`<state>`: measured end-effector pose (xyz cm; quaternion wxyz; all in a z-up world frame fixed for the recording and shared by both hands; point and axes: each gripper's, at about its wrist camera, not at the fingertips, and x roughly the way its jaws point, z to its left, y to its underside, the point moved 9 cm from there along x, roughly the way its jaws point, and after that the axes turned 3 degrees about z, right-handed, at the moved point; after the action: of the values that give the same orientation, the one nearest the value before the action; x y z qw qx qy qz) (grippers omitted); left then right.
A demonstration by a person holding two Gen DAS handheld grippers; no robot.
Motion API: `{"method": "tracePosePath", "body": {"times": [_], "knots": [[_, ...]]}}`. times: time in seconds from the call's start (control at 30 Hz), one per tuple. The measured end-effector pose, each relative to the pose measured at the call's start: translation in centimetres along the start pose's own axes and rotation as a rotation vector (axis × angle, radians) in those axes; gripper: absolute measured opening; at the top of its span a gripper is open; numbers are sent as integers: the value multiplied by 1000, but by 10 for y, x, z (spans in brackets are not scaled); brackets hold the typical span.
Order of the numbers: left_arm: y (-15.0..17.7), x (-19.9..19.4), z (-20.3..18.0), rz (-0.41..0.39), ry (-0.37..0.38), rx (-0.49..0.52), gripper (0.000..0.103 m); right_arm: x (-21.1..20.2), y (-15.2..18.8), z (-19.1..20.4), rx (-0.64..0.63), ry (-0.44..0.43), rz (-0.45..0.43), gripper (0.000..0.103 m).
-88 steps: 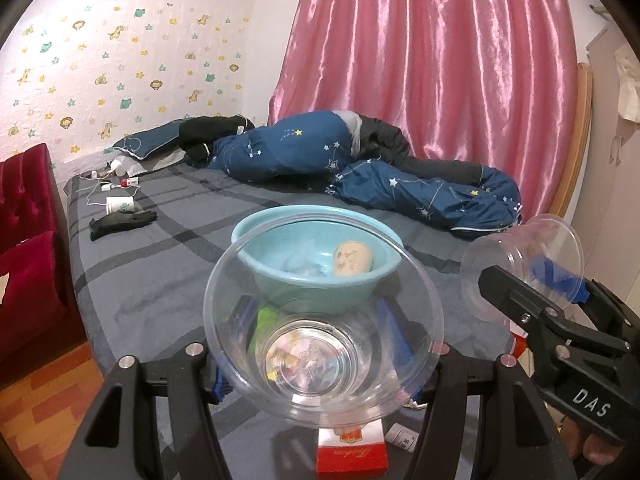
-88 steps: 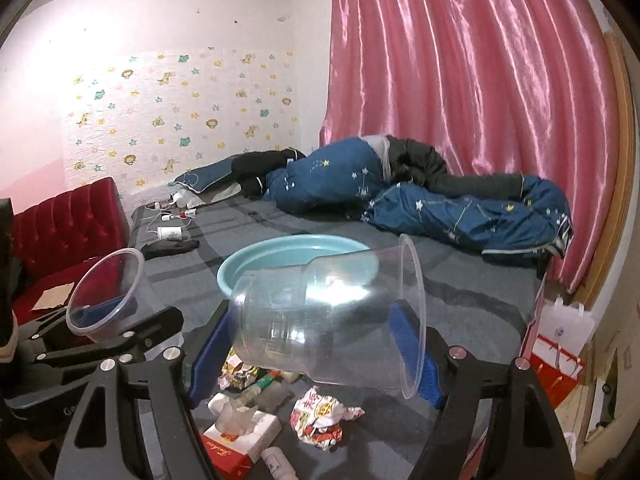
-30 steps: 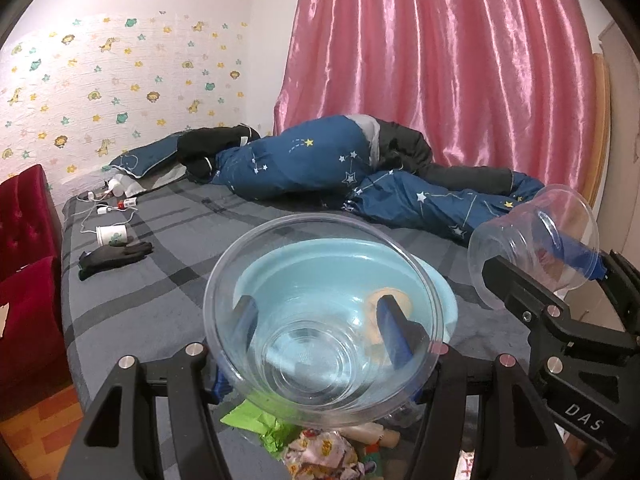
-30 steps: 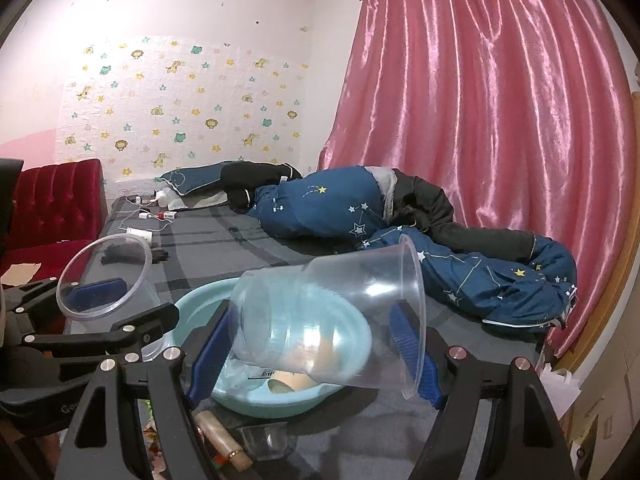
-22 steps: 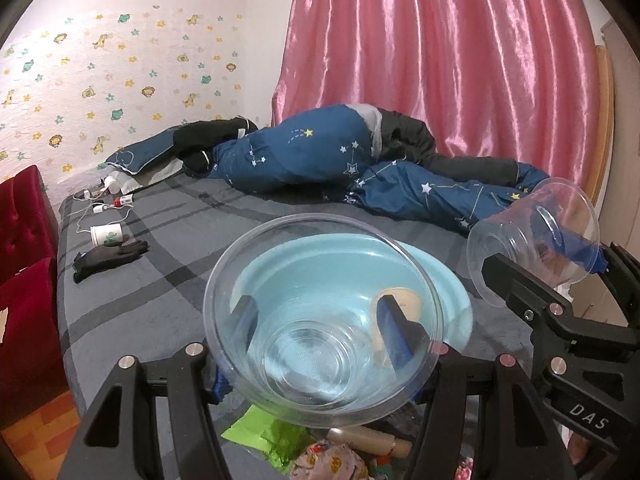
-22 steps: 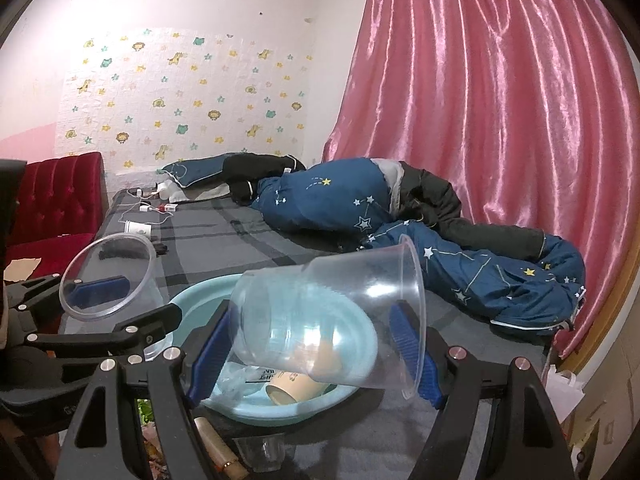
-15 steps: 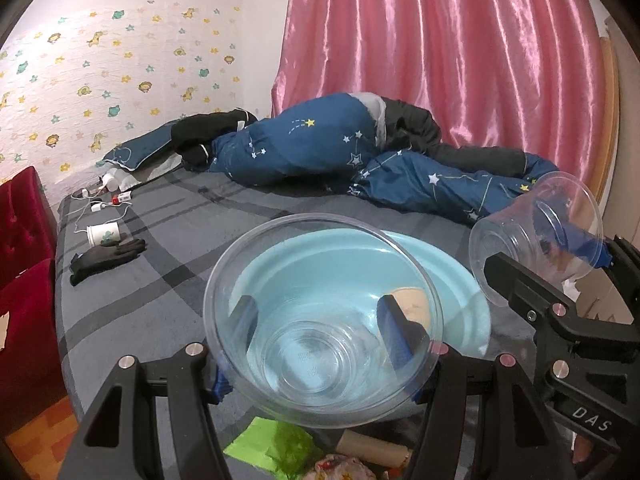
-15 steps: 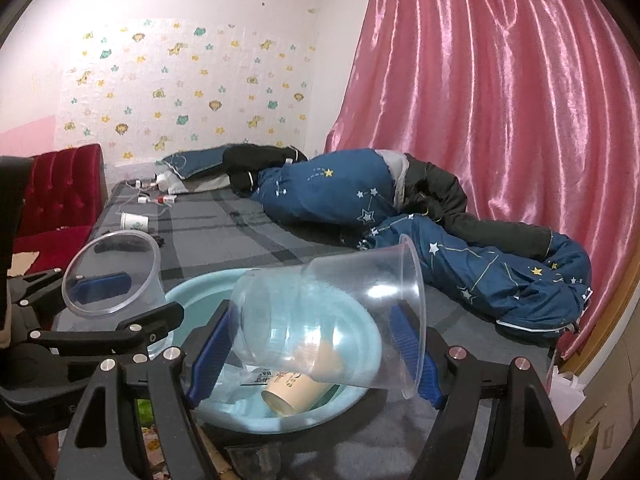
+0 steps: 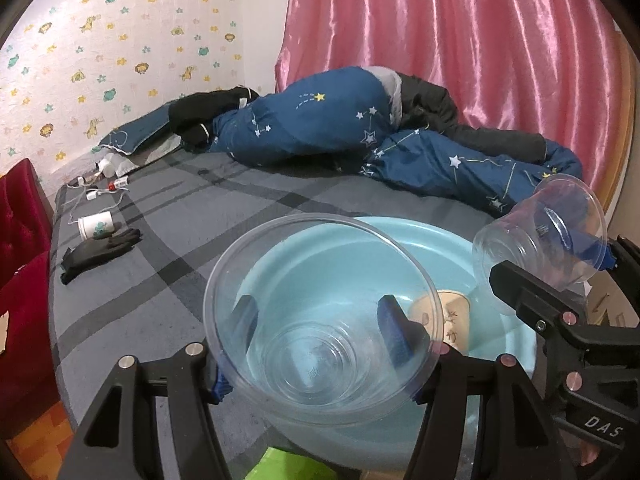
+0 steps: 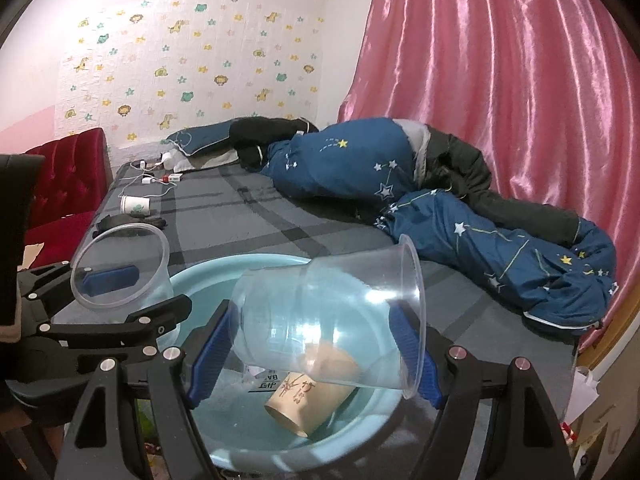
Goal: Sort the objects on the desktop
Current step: 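Carry the clear bowl and clear cup over the light-blue basin, then lower the bowl and cup into the basin and open both tools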
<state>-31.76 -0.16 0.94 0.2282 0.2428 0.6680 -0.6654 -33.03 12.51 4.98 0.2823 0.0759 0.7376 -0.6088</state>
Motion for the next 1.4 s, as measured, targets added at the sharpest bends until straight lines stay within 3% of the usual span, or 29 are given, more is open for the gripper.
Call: {"method": "tracePosePath", "body": {"times": [0.4,0.53,0.7,1.2,1.27,1.33,1.4], "knots": [[-5,34,-2,102,46,-1,67,40,-4,-12,80,-46,113,81],[-4,47,-2,164,107,-43,67,52,-3,-16,99,-60,149,81],[-5,55,1,179,86,-39,67,67,-5,-21,151,-111,185,81],[6,84,-6,254,74,4,68,100,1,-20,127,-102,258,78],[6,84,-5,253,69,3,71,100,2,-20,130,-101,258,78],[6,84,-5,260,75,-6,90,97,2,-21,142,-95,250,80],[8,82,-6,266,81,-14,92,95,2,-23,153,-89,250,92]]}}
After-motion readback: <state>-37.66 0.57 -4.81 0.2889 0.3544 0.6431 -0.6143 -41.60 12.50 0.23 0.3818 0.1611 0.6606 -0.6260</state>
